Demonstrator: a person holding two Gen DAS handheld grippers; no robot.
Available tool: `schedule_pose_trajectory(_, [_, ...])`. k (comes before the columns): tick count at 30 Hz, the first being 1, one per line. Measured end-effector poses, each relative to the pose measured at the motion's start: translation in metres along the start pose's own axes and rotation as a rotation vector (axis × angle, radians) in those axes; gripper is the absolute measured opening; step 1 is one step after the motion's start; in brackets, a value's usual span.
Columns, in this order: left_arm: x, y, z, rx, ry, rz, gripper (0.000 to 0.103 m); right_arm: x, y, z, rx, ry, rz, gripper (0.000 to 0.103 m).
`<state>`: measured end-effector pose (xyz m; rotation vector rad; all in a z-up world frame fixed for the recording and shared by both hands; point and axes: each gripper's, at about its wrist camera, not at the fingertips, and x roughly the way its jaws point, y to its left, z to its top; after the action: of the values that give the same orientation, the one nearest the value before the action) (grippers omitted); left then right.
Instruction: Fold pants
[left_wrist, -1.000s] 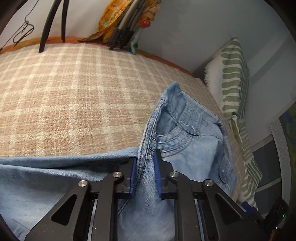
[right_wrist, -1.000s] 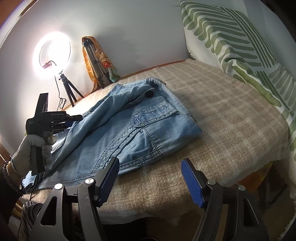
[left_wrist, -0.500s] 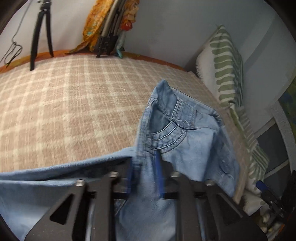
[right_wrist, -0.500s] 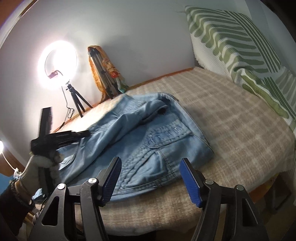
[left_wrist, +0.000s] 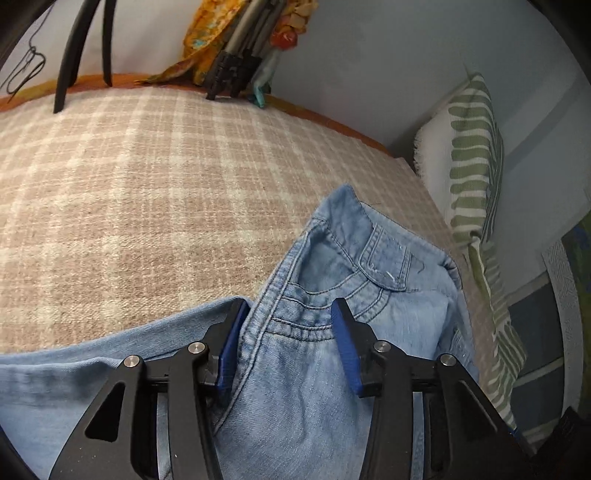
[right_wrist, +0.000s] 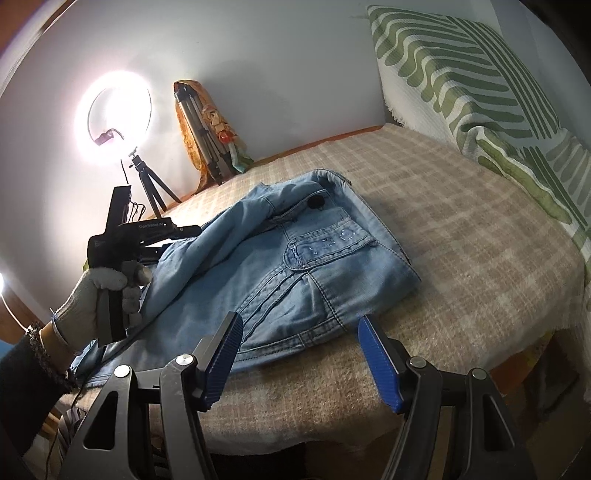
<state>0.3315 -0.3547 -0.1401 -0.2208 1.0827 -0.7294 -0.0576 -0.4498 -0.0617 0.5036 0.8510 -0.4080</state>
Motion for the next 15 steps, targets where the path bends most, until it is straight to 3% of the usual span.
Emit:
schedule_pose_trajectory(10, [0.010,0.008,0.023,-0.124,0.009,-0.051,0.044,-0.002,-0.003,-0.003,-0.007,0.000,-0.019,0.069])
schedule_pose_trajectory(13, [0.012,-0.001,0.033,-0.092,-0.005,-0.032,0.046,-0.002,-0.006,-0.003,0.000,0.001,-0.020,0.068])
schedule_pose_trajectory(15, [0.024,-0.006,0.036,-0.075,0.042,-0.008,0.047,-0.003,-0.008,-0.003,0.004,0.000,-0.021,0.069])
